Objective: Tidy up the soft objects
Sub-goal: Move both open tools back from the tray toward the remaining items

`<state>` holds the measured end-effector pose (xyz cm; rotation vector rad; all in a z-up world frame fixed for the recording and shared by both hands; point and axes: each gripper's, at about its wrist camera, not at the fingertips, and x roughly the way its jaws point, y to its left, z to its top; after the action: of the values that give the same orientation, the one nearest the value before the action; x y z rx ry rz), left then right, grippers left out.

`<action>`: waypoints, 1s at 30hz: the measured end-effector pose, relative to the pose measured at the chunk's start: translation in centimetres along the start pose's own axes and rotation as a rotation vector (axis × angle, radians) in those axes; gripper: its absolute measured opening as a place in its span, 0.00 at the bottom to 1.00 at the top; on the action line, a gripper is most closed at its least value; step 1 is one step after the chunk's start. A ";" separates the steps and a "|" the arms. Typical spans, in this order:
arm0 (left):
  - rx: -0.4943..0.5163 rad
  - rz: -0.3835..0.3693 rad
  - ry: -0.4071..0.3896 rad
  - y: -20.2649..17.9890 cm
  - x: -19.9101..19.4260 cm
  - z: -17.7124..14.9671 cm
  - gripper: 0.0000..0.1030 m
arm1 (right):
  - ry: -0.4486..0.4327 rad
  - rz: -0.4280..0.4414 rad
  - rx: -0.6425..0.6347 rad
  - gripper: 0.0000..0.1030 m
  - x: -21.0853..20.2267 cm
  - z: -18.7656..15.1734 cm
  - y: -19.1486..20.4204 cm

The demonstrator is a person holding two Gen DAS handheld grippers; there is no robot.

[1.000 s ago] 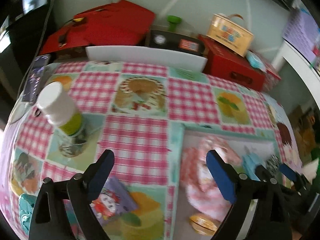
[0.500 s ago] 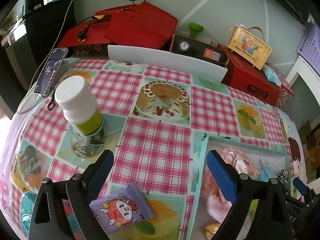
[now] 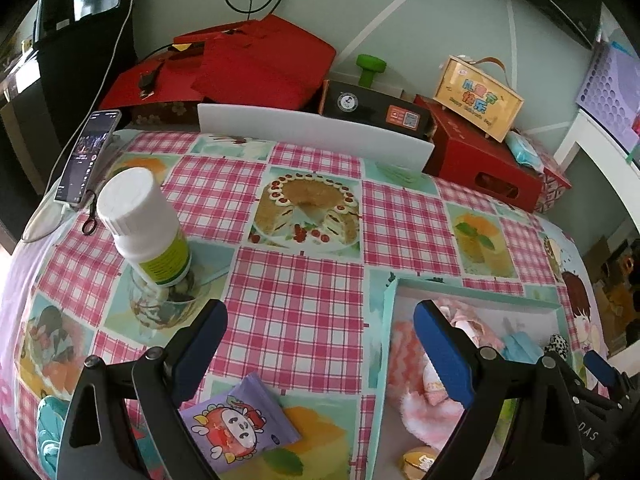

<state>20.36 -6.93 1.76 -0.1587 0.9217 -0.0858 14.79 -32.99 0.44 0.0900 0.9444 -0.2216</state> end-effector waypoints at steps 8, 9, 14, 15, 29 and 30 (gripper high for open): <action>0.033 -0.027 -0.019 -0.5 -1.8 0.1 0.92 | -0.017 0.019 0.010 1.00 -1.6 -0.2 0.5; 0.037 -0.029 -0.023 -0.5 -2.1 0.0 0.92 | -0.019 0.025 0.004 1.00 -2.0 -0.3 0.7; 0.031 -0.037 -0.047 -0.5 -4.2 -0.6 0.92 | -0.024 0.042 -0.016 1.00 -3.5 -0.8 1.1; 0.028 -0.038 -0.044 -0.5 -4.4 -0.8 0.92 | -0.026 0.046 -0.021 1.00 -3.9 -1.0 1.1; 0.038 -0.025 -0.018 -0.2 -11.7 -5.1 0.92 | -0.083 0.092 -0.055 1.00 -11.3 -3.4 1.4; 0.035 -0.018 -0.020 -0.1 -12.4 -5.4 0.92 | -0.089 0.095 -0.062 1.00 -12.0 -3.7 1.5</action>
<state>8.60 -5.78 8.30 -0.1354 0.8986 -0.1171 5.44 -29.10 7.98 0.0679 0.8557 -0.1074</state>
